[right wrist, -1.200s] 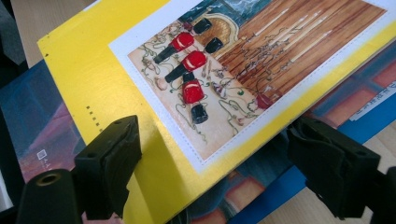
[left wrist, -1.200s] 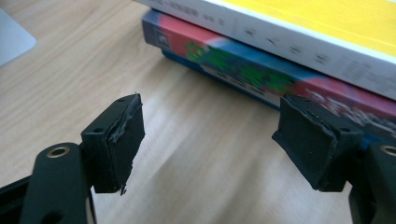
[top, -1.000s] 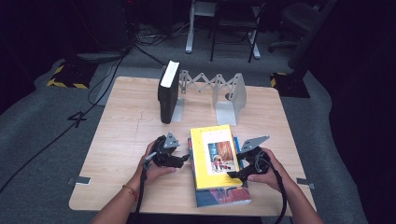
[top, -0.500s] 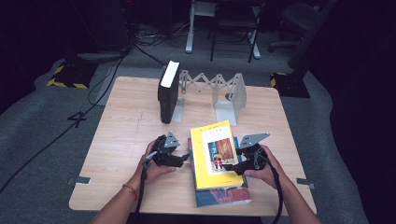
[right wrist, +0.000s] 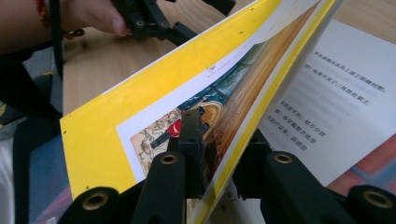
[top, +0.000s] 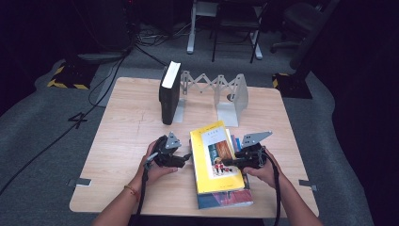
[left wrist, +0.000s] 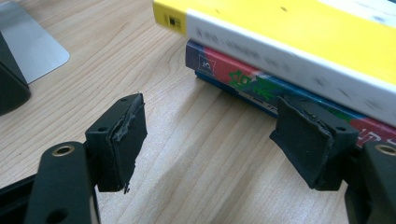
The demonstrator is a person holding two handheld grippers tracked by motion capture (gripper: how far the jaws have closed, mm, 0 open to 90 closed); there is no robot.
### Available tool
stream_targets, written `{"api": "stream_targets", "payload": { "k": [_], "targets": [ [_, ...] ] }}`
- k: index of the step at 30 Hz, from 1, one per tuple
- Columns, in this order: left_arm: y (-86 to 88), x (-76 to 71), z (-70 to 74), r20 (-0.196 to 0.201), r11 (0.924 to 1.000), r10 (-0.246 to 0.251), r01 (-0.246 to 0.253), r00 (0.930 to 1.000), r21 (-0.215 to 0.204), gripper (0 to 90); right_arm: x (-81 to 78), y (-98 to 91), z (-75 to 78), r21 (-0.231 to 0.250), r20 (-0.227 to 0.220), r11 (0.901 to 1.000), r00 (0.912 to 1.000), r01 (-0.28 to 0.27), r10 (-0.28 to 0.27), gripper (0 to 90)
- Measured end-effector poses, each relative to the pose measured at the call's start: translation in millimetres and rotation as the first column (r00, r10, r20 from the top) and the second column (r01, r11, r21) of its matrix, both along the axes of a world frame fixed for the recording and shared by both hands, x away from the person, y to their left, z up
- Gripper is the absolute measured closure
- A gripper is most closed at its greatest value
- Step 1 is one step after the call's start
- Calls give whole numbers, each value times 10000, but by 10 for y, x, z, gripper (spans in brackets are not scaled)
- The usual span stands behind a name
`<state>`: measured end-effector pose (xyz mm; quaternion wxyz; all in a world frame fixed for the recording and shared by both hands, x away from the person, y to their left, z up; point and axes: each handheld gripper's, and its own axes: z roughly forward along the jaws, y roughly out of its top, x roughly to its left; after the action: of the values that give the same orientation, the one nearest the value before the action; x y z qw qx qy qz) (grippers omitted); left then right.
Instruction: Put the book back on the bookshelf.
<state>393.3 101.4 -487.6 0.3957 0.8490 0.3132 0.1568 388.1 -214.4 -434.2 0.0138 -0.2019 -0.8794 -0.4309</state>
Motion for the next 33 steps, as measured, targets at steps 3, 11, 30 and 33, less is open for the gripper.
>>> {"api": "stream_targets", "payload": {
  "k": [3, 11, 30, 33],
  "targets": [
    [5, 1, -29, -77, 9998, -28, 29, 10000, 172, 252, -54, 58, 6, 0, 142, 10000, 9999, -64, 64, 788],
    [21, 14, -6, 91, 9996, -265, 265, 9996, 31, 375, -87, 55, 8, 355, 228, 9993, 9997, -78, 70, 788],
    [93, 172, 477, 987, 9731, -1260, 1424, 9871, -1813, 667, -238, -62, 231, 1918, 2104, 9806, 9776, -391, -22, 776],
    [74, 137, 579, 1307, 9650, -1635, 1860, 9778, -1848, 756, -244, -52, 254, 1798, 2171, 9813, 9757, -688, 287, 677]
  ]
}}
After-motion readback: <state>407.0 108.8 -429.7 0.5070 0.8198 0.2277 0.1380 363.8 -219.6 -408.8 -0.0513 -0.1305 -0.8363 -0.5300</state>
